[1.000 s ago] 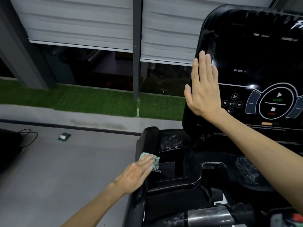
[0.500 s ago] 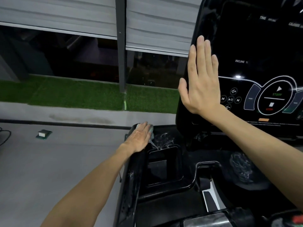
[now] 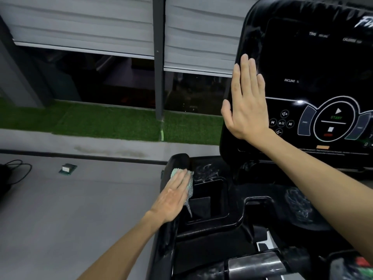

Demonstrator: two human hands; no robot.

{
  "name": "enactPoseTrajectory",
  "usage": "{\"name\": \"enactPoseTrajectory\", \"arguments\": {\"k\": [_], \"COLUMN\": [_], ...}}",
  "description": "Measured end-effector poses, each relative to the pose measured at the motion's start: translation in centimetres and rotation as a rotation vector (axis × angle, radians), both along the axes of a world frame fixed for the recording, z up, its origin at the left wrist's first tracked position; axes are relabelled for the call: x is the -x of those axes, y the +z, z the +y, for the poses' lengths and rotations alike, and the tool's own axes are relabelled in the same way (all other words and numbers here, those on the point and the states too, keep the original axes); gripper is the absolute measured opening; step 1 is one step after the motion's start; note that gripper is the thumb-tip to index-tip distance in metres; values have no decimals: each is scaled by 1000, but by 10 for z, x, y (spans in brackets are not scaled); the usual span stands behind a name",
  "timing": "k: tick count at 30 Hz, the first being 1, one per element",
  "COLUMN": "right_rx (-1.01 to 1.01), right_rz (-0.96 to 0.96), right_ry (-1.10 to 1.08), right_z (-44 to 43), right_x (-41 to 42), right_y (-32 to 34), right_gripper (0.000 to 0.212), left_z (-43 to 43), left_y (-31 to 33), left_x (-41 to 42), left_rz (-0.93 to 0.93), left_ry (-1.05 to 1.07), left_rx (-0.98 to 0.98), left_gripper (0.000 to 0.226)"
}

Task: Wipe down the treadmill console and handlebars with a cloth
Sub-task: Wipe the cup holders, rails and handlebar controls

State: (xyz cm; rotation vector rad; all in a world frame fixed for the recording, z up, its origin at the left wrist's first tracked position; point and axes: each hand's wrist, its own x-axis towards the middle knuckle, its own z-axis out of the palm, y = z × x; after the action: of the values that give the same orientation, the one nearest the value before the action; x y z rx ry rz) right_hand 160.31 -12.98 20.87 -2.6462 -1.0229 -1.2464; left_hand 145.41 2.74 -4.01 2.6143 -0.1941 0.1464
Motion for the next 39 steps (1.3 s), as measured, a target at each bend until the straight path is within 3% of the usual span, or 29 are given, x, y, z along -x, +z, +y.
{"name": "enactPoseTrajectory", "arguments": {"k": [6, 11, 26, 39], "right_rx": [0, 3, -9, 3], "right_rz": [11, 5, -46, -19], "right_ry": [5, 5, 23, 7], "right_z": [0, 1, 0, 0], "right_x": [1, 0, -6, -1], "right_y": [1, 0, -3, -1], "right_gripper": [71, 71, 73, 74], "left_z": [-13, -8, 15, 4], "left_y": [2, 1, 12, 4], "left_x": [66, 63, -105, -16], "left_rz": [35, 59, 254, 78], "left_ry": [5, -7, 77, 82], "left_rx": [42, -2, 91, 123], "left_gripper": [58, 66, 49, 52]}}
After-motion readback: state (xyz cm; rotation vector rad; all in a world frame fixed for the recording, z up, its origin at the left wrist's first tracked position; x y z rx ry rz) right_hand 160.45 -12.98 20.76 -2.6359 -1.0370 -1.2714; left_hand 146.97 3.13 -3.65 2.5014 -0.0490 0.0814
